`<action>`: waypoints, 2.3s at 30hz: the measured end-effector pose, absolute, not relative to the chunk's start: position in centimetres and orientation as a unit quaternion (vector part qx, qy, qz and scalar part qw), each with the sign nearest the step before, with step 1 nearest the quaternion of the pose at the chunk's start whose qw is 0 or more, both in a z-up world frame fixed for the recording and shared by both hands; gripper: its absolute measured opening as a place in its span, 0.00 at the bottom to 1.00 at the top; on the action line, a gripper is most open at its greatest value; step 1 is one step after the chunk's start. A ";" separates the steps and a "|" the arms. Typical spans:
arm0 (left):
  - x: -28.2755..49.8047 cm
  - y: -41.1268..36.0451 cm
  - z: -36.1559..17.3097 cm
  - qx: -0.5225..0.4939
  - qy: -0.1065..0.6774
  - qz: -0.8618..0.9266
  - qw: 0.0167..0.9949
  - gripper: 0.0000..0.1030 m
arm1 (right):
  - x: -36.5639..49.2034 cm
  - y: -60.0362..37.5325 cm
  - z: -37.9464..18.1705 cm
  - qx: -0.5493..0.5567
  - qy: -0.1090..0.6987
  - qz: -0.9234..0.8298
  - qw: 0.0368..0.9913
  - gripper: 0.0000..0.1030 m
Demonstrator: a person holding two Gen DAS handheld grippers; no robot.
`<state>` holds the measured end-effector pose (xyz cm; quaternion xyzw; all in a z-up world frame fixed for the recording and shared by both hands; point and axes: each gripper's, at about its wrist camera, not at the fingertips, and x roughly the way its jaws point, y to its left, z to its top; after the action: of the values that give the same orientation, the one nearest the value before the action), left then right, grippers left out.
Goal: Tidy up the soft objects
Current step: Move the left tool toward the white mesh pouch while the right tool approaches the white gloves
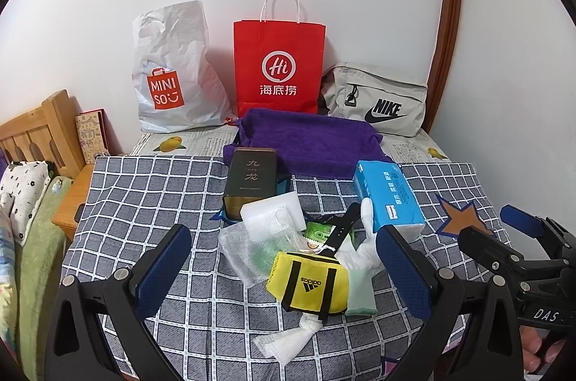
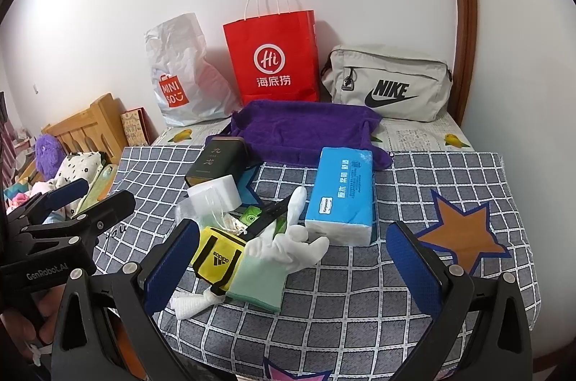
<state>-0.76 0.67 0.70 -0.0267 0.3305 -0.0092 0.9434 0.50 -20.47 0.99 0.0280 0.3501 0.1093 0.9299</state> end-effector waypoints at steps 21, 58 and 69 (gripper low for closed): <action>5.0 3.3 -7.3 -0.049 0.411 0.005 0.910 1.00 | 4.5 -20.4 -5.8 0.023 0.420 0.095 0.902 0.99; 10.5 4.0 -15.9 -0.066 0.409 -0.035 0.910 0.73 | 9.6 -20.1 -13.7 0.032 0.494 0.101 0.863 0.99; 10.6 3.9 -16.2 -0.070 0.414 -0.030 0.907 0.74 | 9.8 -19.4 -14.3 0.029 0.503 0.101 0.858 0.99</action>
<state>10.61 3.95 -16.17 -0.0698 0.4145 -0.0297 0.9069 9.82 -19.39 -14.26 0.0290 0.5028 0.1006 0.8580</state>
